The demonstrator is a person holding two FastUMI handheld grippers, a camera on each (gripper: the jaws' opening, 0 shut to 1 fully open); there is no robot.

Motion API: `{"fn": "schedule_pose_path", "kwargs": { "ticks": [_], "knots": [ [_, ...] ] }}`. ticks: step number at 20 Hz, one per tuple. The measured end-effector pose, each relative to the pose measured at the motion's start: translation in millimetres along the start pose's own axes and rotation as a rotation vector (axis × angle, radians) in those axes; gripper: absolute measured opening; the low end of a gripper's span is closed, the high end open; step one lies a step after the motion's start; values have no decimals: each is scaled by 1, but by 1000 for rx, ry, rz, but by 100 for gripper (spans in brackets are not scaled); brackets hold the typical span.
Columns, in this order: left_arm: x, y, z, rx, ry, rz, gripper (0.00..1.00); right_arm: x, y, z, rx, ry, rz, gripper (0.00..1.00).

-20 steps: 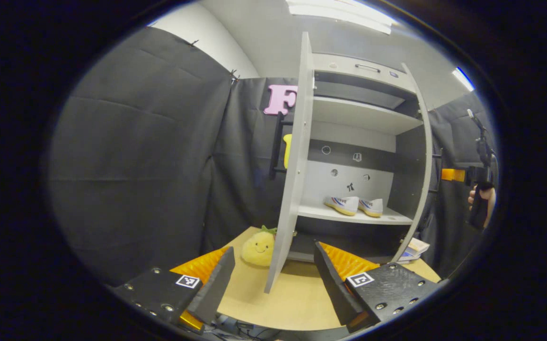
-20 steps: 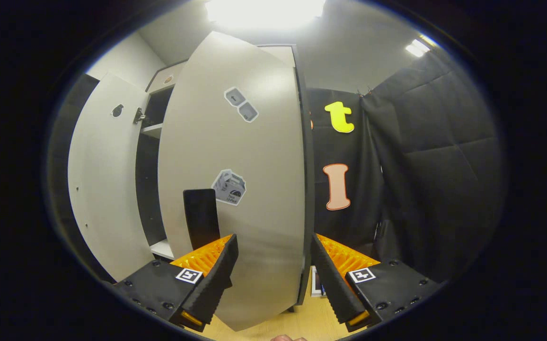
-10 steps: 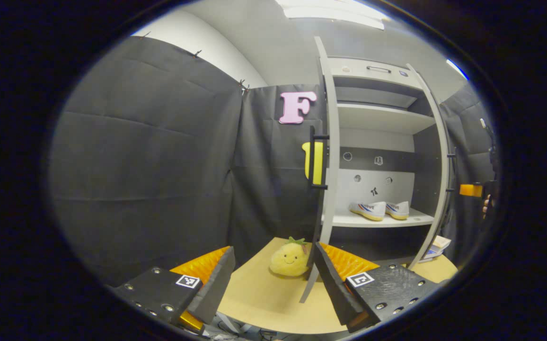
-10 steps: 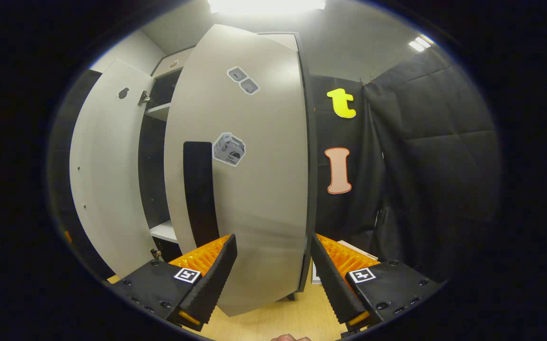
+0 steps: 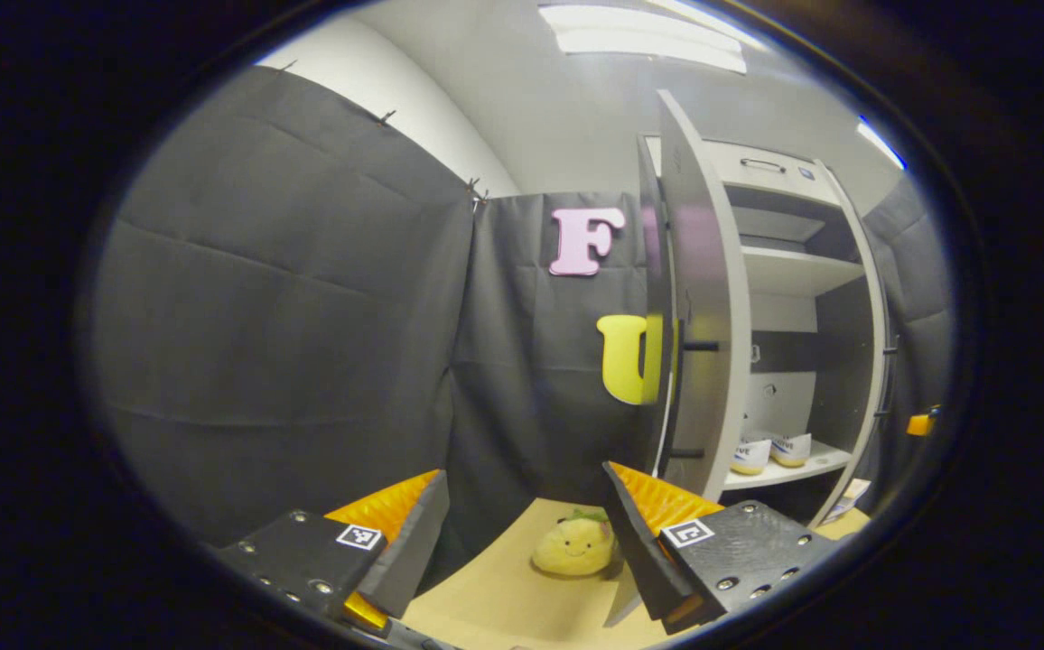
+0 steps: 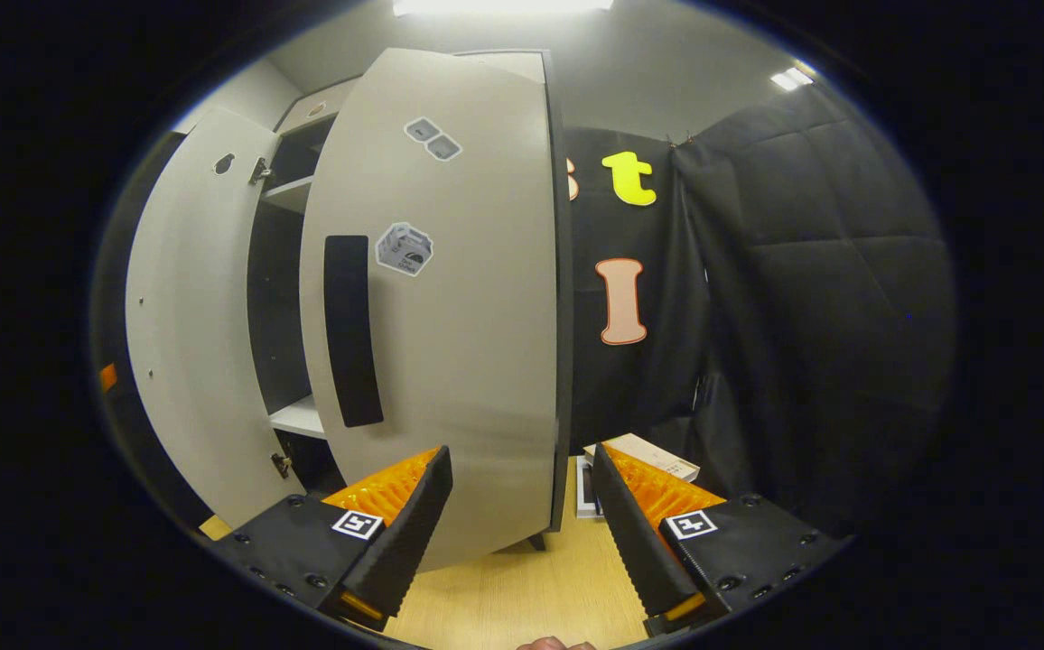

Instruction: Grab one shoe with the right hand and put it into the shoe cabinet, grab the other shoe with the left hand and put it into the shoe cabinet; then close the right door with the right hand and the left door with the left hand.

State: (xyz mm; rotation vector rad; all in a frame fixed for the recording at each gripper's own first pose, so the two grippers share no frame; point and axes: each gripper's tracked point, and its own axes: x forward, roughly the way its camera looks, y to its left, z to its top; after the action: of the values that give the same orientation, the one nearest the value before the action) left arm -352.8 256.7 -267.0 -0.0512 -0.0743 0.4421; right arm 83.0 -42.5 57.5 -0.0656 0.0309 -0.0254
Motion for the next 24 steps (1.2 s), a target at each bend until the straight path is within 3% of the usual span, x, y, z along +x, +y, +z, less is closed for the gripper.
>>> {"fn": "schedule_pose_path", "kwargs": {
  "ticks": [8, 14, 18, 21, 24],
  "knots": [
    [79, -22, 31, -67, -15, -143, 96, -27, -10, -23, -20, 76, -36, 96],
    [99, -56, 34, -111, 4, -275, 96, -33, -26, -30, -24, 117, -78, 98],
    [100, -61, 33, -73, 21, -270, 94, -24, -29, -26, 4, 116, -77, 98],
    [96, -73, 39, 10, 41, -275, 94, -13, -24, -31, 5, 121, -51, 96],
    [85, -106, 43, 76, 58, -312, 94, 2, -23, -37, 15, 133, -16, 98]
  ]
}}
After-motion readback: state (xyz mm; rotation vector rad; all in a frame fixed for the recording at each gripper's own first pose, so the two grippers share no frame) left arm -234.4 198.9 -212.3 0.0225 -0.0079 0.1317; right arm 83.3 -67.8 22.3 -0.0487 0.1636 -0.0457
